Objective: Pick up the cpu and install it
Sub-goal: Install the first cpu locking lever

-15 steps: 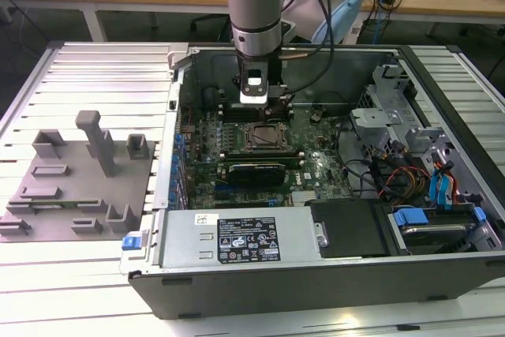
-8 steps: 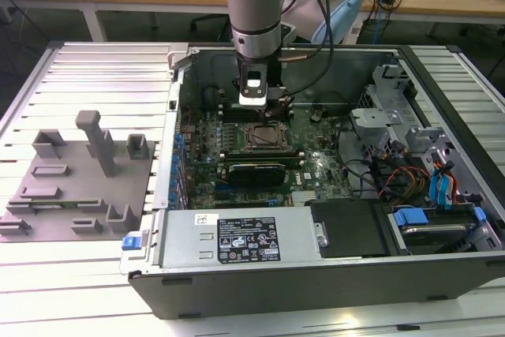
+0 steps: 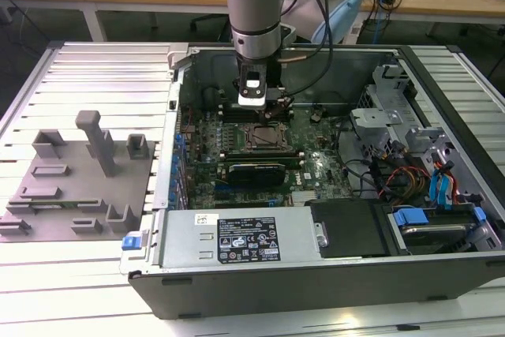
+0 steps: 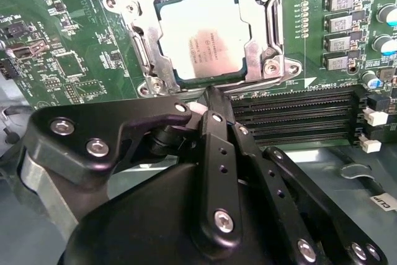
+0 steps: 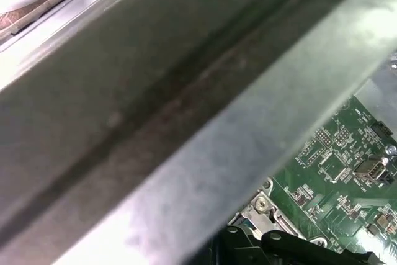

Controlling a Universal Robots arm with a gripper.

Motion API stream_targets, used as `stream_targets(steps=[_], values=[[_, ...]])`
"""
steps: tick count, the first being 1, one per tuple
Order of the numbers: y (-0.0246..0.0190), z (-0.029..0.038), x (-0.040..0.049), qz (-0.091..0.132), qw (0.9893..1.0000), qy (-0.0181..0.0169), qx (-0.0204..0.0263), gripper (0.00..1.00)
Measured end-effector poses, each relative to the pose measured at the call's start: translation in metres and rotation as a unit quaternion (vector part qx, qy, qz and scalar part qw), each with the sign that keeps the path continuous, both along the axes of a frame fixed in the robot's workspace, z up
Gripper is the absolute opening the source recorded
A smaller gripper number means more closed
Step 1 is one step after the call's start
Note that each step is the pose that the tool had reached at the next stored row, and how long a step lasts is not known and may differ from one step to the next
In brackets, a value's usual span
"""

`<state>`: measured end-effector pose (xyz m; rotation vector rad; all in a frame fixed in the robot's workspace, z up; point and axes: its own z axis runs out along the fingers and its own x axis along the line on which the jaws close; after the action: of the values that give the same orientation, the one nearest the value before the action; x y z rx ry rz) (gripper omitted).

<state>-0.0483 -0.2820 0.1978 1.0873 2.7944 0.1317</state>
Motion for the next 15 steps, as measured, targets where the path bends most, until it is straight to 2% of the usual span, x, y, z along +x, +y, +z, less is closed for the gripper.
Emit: stream_targets(steps=[15], values=[[-0.0001,-0.0005,0.0075,-0.007,1.0000,0.0008,-0.0003,0.11]])
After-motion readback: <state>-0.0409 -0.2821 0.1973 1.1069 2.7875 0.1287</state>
